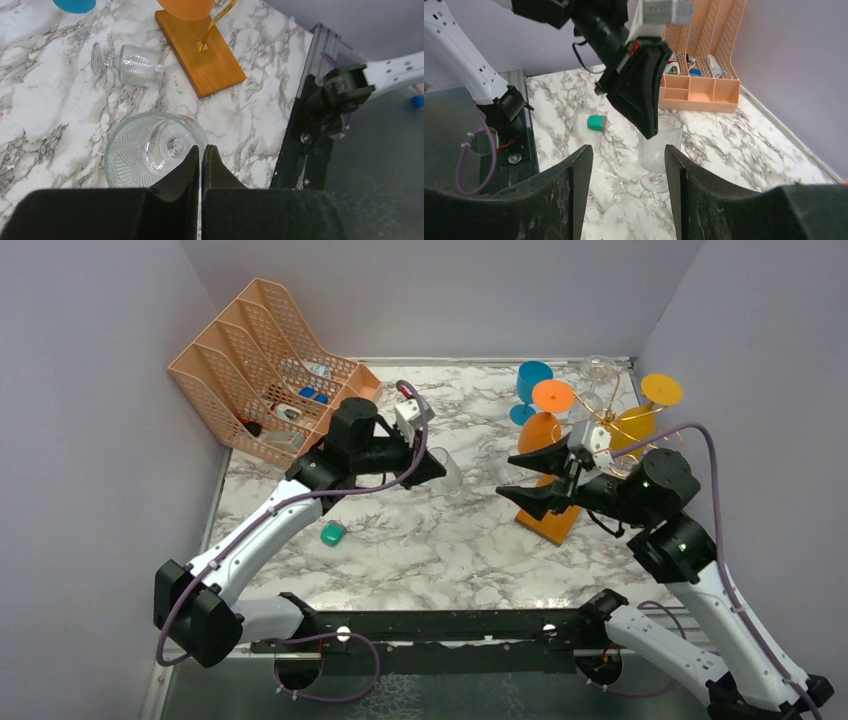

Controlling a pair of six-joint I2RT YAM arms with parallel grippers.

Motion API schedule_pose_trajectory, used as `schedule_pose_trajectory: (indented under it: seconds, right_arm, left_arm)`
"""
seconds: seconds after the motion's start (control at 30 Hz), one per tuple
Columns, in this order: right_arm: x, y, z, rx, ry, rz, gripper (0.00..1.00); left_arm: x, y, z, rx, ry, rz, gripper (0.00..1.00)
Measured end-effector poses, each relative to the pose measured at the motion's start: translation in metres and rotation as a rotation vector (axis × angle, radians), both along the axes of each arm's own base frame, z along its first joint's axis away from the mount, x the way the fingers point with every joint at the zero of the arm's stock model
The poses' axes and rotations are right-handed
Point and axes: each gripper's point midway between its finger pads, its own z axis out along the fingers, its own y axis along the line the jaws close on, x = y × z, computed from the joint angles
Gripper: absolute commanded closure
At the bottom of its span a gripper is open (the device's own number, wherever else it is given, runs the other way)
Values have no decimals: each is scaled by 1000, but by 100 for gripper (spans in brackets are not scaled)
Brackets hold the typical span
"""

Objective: Place the wine glass upside down on the wine glass rack
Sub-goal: Turn the wine glass upside down at the wine rack.

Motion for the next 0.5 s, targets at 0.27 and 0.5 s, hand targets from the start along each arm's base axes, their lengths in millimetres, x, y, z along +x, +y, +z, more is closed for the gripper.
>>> schedule_pose_trajectory:
  seconds: [0.27, 0.5]
  right_arm:
    - [17, 29, -35, -152, -143, 163, 45]
    - [1, 40, -59, -257, -420, 335, 44]
  left_arm:
    - [4, 27, 55, -138, 159, 75, 100]
    - [-18, 24, 120, -251, 208, 4, 100]
